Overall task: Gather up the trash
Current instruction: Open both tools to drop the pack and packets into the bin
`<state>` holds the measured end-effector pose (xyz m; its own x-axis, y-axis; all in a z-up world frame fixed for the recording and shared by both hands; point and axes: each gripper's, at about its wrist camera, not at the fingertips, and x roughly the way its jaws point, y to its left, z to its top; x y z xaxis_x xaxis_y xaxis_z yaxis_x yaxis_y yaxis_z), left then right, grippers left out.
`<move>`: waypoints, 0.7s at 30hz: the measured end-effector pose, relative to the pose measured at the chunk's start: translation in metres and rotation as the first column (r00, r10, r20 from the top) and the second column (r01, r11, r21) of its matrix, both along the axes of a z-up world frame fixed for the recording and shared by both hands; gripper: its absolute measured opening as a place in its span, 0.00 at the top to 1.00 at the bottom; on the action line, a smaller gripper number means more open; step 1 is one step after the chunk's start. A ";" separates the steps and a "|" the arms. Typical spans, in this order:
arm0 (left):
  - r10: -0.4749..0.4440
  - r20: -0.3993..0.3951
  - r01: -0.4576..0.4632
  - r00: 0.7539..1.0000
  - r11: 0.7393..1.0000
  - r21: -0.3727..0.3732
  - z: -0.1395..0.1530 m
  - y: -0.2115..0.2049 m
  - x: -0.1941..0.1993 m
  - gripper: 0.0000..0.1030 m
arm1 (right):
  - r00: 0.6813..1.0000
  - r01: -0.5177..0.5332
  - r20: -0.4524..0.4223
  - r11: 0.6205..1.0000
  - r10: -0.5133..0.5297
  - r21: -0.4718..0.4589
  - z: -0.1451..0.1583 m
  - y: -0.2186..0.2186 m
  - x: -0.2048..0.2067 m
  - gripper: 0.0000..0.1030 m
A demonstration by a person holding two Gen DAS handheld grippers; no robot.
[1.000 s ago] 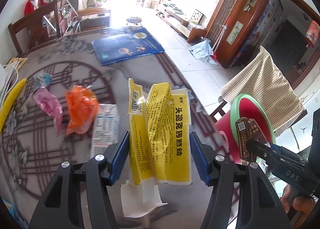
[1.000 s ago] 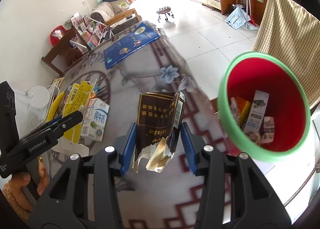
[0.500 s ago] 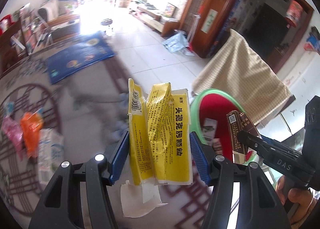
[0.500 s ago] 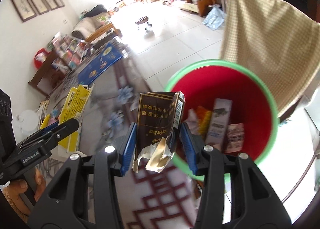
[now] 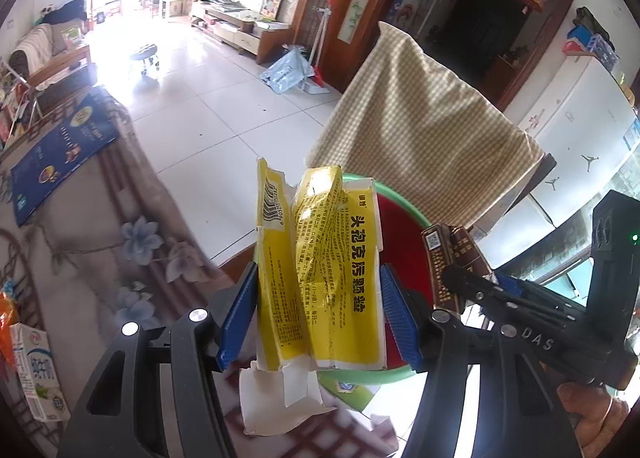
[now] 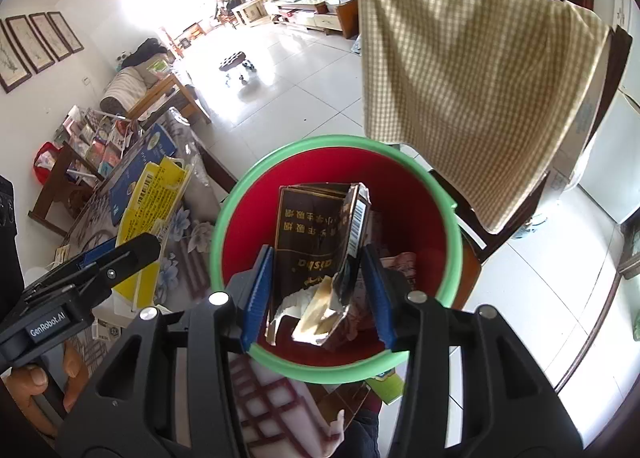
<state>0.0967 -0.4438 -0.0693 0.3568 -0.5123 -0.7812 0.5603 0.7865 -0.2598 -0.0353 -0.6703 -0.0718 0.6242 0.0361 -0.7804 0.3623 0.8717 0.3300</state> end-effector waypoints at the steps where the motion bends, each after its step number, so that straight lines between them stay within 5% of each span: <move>1: -0.005 0.002 0.005 1.000 1.000 0.001 0.000 -0.003 0.000 0.44 | 1.000 0.005 -0.001 1.000 -0.005 0.001 0.000 -0.003 -0.001 0.57; 10: -0.028 0.015 0.028 1.000 1.000 -0.008 0.005 -0.017 0.001 0.43 | 1.000 0.025 0.004 1.000 -0.025 -0.001 0.000 -0.008 -0.002 0.57; 14: -0.041 0.010 0.041 0.999 0.999 -0.010 0.004 -0.020 0.003 0.31 | 0.999 0.032 0.000 0.999 -0.032 -0.003 -0.001 -0.008 -0.003 0.56; 17: -0.037 0.012 0.037 0.999 0.999 -0.022 0.005 -0.019 0.002 0.24 | 0.999 0.050 0.005 0.999 -0.050 0.018 -0.002 -0.010 -0.003 0.44; 21: -0.033 0.020 0.034 0.999 0.999 -0.019 0.006 -0.014 0.001 0.23 | 0.998 0.058 0.008 0.998 -0.058 0.021 0.000 -0.010 -0.006 0.42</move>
